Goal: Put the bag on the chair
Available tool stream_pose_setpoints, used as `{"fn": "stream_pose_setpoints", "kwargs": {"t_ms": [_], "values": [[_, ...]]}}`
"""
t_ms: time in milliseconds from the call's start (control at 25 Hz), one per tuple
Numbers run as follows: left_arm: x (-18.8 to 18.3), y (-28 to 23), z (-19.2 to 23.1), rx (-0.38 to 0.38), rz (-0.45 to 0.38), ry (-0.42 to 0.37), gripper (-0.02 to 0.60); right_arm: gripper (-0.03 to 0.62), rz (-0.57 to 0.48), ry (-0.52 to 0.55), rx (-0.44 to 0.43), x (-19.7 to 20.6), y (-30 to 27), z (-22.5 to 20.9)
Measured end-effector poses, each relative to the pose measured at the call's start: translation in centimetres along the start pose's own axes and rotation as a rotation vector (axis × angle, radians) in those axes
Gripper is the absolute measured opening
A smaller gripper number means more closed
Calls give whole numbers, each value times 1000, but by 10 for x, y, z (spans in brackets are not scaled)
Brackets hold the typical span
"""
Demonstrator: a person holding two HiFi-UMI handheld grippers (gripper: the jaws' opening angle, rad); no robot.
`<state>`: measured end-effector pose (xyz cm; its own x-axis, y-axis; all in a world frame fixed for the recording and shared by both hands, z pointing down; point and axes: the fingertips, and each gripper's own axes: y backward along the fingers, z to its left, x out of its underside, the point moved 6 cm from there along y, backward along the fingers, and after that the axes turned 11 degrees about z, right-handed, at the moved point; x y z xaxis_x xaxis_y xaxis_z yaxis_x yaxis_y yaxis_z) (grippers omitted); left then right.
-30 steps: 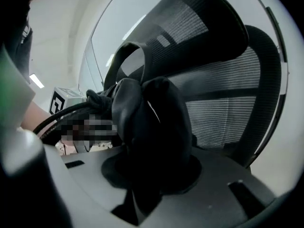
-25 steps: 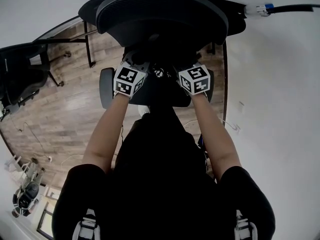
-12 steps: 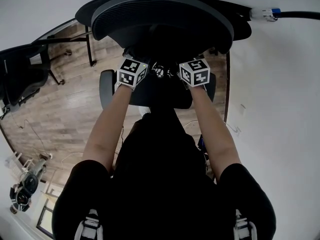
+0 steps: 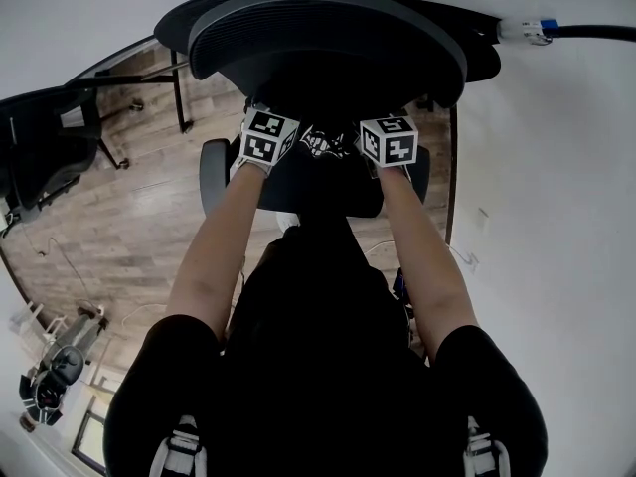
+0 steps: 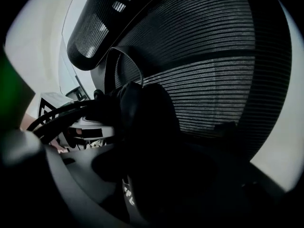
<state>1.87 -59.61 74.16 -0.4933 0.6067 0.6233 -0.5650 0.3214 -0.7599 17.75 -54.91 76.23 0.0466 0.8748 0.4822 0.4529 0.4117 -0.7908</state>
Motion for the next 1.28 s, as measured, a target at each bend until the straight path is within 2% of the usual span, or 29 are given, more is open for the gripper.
{"fn": "stream_pose_setpoints", "kwargs": {"t_ms": [80,240,440,640,880,1160,1280], "values": [[4,5,0,0,5,-1,249,307,-10,-21,15,2,6,-2],[7,21,-1,8,-10,11,288,334,-28,-48,44,9,22,-4],[5,56,-7,-1,-40,-1,296,342,-53,-54,79,18,54,3],[-5,103,-25,24,-108,-7,296,342,-112,-60,97,26,96,23],[-14,175,-52,59,-173,-41,295,339,-208,-48,73,28,154,82],[-8,248,-91,108,-253,-90,293,293,-366,53,21,30,218,157],[-9,289,-117,130,-309,-113,269,272,-443,105,19,38,259,190]]}}
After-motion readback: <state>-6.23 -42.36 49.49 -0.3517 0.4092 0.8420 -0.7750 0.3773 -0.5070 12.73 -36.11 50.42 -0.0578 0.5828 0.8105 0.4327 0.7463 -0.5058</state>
